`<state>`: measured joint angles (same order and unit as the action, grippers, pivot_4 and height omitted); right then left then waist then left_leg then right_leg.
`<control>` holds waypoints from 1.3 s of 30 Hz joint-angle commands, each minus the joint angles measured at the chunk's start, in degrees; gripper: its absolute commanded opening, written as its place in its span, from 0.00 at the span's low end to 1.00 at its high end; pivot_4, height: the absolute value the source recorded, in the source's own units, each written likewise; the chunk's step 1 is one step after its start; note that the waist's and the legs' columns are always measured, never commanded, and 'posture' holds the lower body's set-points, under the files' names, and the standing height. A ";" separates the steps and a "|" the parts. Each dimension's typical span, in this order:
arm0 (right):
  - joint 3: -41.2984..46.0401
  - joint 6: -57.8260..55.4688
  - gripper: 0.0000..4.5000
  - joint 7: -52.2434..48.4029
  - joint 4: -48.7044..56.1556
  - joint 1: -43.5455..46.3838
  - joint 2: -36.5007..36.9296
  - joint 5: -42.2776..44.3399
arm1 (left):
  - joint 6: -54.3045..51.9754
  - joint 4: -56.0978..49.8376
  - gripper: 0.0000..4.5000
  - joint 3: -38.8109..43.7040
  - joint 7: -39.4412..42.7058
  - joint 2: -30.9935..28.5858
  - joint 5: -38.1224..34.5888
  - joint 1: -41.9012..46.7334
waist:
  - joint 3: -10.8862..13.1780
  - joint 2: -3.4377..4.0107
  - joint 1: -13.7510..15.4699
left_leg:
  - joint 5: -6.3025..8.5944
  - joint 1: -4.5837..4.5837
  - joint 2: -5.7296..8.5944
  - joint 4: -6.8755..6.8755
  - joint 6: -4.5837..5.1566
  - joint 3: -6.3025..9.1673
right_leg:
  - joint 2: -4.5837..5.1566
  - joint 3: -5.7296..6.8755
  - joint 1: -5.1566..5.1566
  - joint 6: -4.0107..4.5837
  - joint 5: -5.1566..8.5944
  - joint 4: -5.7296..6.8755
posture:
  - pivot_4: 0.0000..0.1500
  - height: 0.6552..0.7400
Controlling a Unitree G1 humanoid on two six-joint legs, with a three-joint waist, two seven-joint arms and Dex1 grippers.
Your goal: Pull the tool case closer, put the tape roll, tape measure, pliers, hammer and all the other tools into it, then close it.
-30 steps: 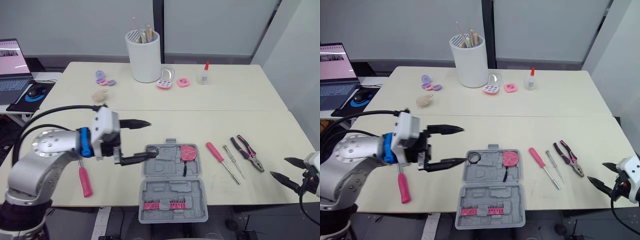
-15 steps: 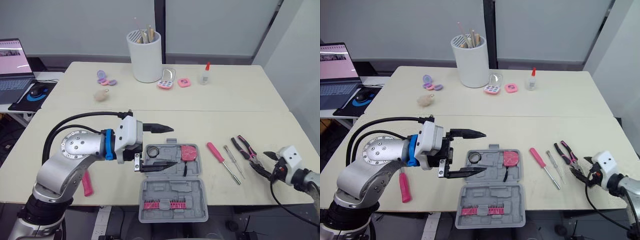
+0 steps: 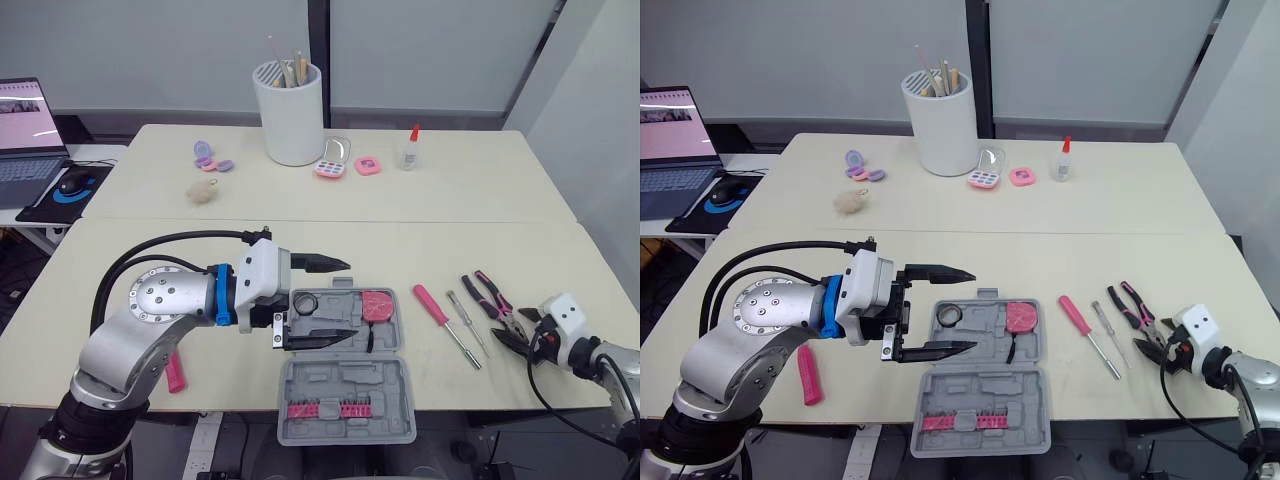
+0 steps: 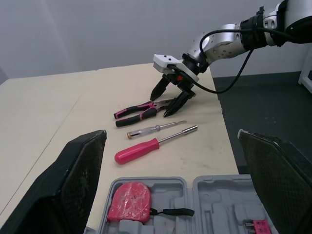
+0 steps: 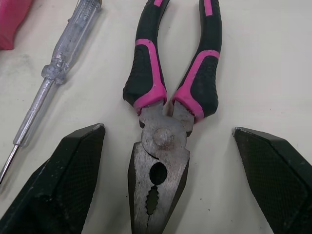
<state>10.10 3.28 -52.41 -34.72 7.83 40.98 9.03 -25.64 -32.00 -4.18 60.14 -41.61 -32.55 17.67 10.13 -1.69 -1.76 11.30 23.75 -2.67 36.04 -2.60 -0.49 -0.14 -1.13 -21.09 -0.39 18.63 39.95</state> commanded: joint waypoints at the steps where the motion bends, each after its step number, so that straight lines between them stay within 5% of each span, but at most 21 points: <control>1: -0.88 0.93 0.86 0.02 -1.68 0.36 0.53 -1.19 | 1.41 -0.88 1.00 0.16 -0.21 0.40 0.27 0.69 | 0.00 0.00 0.00 | 0.00 0.00 0.00 0.00 0.00 0.00 | -0.01 0.01 0.00 0.00 0.00 0.00 | 1.00 1.00; 5: -1.21 1.34 0.58 0.33 -1.92 0.19 0.42 -1.46 | 1.64 -0.79 1.00 0.26 -0.08 0.23 0.56 0.23 | -0.01 -0.02 0.03 | 0.00 -0.01 0.00 0.00 0.00 0.00 | -0.02 0.02 0.02 0.00 0.00 0.00 | 1.00 1.00; 15: -0.86 1.13 0.30 0.55 0.66 -1.78 -0.10 -0.76 | 1.22 -1.07 1.00 0.29 -0.71 0.33 0.73 0.32 | -0.02 -0.02 0.12 | 0.00 -0.01 -0.02 0.03 0.00 0.01 | 0.04 0.04 0.07 -0.03 -0.01 -0.01 | 1.00 1.00; 23: 0.37 -0.41 0.28 0.45 6.42 -1.75 0.78 0.64 | 0.62 -0.19 1.00 1.63 -1.44 0.68 -0.60 0.89 | -0.01 -0.02 0.12 | 0.00 0.00 -0.01 0.02 0.00 0.04 | 0.05 0.05 0.06 -0.03 -0.01 0.00 | 1.00 1.00; 28: 0.71 -6.66 0.28 -1.88 21.34 -2.48 3.68 2.73 | 5.36 2.66 1.00 6.99 0.56 0.92 -1.88 -1.31 | 0.10 0.22 -0.13 | 0.00 0.03 -0.02 0.01 0.00 0.04 | 0.05 -0.05 -0.07 -0.03 -0.01 0.03 | 1.00 1.00; 32: -0.27 -14.26 0.28 -4.99 34.78 -2.16 6.50 5.72 | 4.94 3.40 1.00 9.52 4.34 -4.68 -1.41 -4.47 | 0.13 0.29 -0.15 | 0.00 0.03 -0.03 -0.01 0.00 0.03 | -0.01 -0.07 -0.11 -0.03 -0.01 0.02 | 1.00 1.00; 34: -2.62 -19.29 0.28 -6.77 41.26 -0.48 8.19 7.09 | 2.94 4.59 1.00 11.98 5.40 -5.50 -5.65 -5.53 | 0.13 0.30 0.02 | 0.00 0.03 -0.05 -0.04 0.00 0.11 | -0.01 -0.01 -0.11 -0.03 -0.01 0.02 | 1.00 1.00; 39: -13.01 -27.71 0.28 -6.66 50.39 8.57 10.44 1.51 | 7.90 7.39 1.00 14.84 9.24 -7.18 -3.51 -9.52 | 0.16 0.28 -0.02 | 0.00 0.07 -0.10 -0.04 0.00 0.12 | 0.02 0.01 -0.15 -0.10 0.04 0.01 | 1.00 1.00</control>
<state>-1.97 -21.79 -59.61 12.31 14.33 50.24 11.70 -19.83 -24.53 8.66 68.09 -47.91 -36.36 8.41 10.29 -1.41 -1.78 11.30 23.83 -2.78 36.00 -2.60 -0.35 -0.09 -1.10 -21.25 -0.46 18.65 39.95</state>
